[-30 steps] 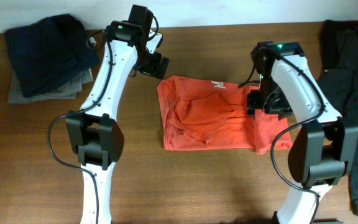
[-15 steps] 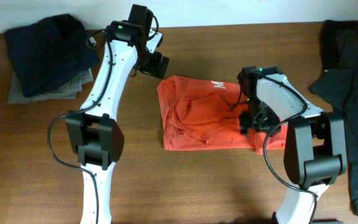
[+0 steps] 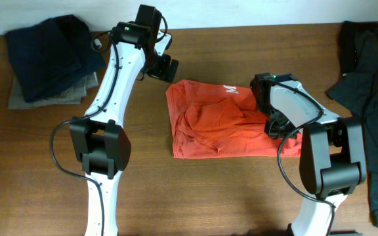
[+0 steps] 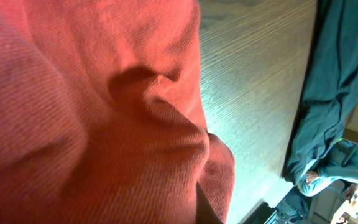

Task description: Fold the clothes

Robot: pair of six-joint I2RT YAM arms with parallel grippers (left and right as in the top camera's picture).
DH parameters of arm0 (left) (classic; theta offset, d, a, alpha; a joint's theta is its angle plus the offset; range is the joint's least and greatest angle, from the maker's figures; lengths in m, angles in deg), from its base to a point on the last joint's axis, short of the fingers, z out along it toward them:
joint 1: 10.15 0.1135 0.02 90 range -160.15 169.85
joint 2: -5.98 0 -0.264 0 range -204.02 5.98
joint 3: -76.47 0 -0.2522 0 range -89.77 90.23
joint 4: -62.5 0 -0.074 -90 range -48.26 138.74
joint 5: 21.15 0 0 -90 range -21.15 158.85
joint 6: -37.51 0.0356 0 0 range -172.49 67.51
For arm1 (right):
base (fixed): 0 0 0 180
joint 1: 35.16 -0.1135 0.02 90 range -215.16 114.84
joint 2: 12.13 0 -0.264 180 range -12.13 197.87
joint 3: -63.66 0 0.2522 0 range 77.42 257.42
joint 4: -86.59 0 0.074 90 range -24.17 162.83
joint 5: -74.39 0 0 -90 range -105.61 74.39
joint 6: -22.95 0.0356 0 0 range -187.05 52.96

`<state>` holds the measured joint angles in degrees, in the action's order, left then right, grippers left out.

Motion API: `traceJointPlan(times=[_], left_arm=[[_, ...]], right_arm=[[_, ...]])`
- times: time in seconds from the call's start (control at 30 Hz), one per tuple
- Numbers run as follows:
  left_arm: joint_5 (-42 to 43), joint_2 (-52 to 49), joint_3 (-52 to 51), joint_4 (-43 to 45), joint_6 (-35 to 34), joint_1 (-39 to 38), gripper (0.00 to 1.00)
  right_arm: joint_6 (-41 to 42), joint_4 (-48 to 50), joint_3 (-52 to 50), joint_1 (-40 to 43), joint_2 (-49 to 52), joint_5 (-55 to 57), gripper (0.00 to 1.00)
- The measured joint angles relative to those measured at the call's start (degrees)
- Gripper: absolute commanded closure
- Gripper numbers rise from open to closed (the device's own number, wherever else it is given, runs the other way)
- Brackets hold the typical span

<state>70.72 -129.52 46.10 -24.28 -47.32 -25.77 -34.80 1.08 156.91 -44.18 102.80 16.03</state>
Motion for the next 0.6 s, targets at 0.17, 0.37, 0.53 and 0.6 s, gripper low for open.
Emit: traceJointPlan(times=[0.17,0.37,0.53,0.6], left_arm=[[0.0,0.0,0.0,0.0,0.0,0.0,0.01],[0.0,0.0,0.0,0.0,0.0,0.0,0.01],[0.0,0.0,0.0,-0.02,0.0,0.0,0.01],[0.0,0.0,0.0,-0.09,0.0,0.0,0.01]], right_arm=[[3.93,0.13,0.0,-4.63,0.0,1.4,0.88],[5.18,0.63,0.0,-10.71,0.0,-1.18,0.2],[5.62,0.52,0.0,-12.92,0.0,-3.61,0.41],[5.66,0.04,0.13,-12.87,0.0,-4.33,0.47]])
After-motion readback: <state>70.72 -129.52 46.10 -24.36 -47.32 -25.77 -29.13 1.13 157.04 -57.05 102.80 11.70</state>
